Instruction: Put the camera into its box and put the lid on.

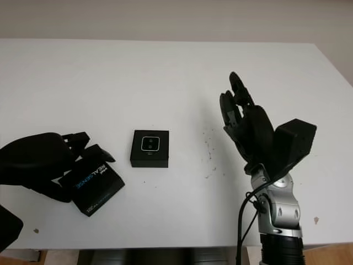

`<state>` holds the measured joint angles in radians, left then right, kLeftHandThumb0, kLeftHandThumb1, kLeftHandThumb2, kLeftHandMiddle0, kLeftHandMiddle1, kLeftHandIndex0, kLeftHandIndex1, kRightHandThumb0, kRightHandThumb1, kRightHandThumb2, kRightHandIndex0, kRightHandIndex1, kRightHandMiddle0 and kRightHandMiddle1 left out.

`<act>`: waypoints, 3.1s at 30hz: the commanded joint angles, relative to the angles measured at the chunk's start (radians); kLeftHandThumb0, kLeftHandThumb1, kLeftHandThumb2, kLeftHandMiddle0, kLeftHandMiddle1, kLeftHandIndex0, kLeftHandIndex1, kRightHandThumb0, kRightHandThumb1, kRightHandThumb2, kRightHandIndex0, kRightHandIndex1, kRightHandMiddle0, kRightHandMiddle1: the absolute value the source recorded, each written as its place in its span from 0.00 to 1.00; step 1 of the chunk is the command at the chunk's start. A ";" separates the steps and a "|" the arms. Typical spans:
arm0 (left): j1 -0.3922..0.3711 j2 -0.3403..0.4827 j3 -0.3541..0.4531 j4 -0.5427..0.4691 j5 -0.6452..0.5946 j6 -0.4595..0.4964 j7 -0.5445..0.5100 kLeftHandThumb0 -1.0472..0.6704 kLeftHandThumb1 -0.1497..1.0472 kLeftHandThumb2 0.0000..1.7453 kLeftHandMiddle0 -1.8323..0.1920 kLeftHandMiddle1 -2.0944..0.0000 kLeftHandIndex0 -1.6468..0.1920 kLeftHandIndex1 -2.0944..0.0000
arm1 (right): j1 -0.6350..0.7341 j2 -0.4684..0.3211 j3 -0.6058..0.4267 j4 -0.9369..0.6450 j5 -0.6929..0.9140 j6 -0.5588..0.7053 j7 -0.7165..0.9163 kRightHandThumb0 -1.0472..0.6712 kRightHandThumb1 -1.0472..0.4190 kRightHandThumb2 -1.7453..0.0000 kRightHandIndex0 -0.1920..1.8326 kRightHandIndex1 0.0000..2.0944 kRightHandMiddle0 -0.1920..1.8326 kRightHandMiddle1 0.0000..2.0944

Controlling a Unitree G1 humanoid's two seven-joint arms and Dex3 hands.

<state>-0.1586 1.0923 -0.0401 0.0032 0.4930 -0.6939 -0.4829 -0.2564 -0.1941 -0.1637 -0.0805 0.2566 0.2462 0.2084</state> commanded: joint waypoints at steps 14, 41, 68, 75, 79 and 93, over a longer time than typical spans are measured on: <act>-0.003 -0.087 0.123 -0.233 -0.349 0.565 -0.225 0.30 1.00 0.22 0.81 0.00 0.86 0.00 | 0.017 0.020 0.020 -0.008 -0.011 0.026 -0.033 0.26 0.00 0.79 0.09 0.03 0.10 0.06; -0.266 -0.218 -0.083 -0.393 0.021 0.997 -0.140 0.46 1.00 0.19 0.62 0.00 0.77 0.00 | -0.007 0.079 0.054 0.002 -0.018 0.026 -0.057 0.27 0.00 0.79 0.09 0.02 0.09 0.04; -0.477 -0.394 -0.167 -0.320 -0.109 1.444 -0.363 0.45 1.00 0.22 0.53 0.00 0.65 0.00 | -0.006 0.092 0.077 0.009 -0.051 0.026 -0.068 0.26 0.00 0.80 0.09 0.03 0.11 0.03; -0.469 -0.385 -0.209 -0.296 -0.067 1.403 -0.293 0.44 1.00 0.23 0.64 0.00 0.77 0.01 | -0.005 0.095 0.081 0.015 -0.053 0.016 -0.061 0.27 0.00 0.78 0.09 0.03 0.11 0.03; -0.469 -0.395 -0.222 -0.286 -0.062 1.407 -0.280 0.45 1.00 0.24 0.62 0.00 0.74 0.00 | -0.005 0.100 0.082 0.014 -0.051 0.023 -0.064 0.26 0.00 0.79 0.09 0.02 0.11 0.03; -0.487 -0.415 -0.272 -0.291 -0.063 1.475 -0.303 0.45 1.00 0.23 0.75 0.01 0.80 0.02 | 0.000 0.132 0.083 0.022 -0.048 0.001 -0.072 0.27 0.00 0.79 0.09 0.03 0.11 0.03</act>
<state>-0.6171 0.6789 -0.3036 -0.2795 0.4287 0.7732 -0.7777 -0.2522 -0.0664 -0.0835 -0.0621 0.2082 0.2616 0.1372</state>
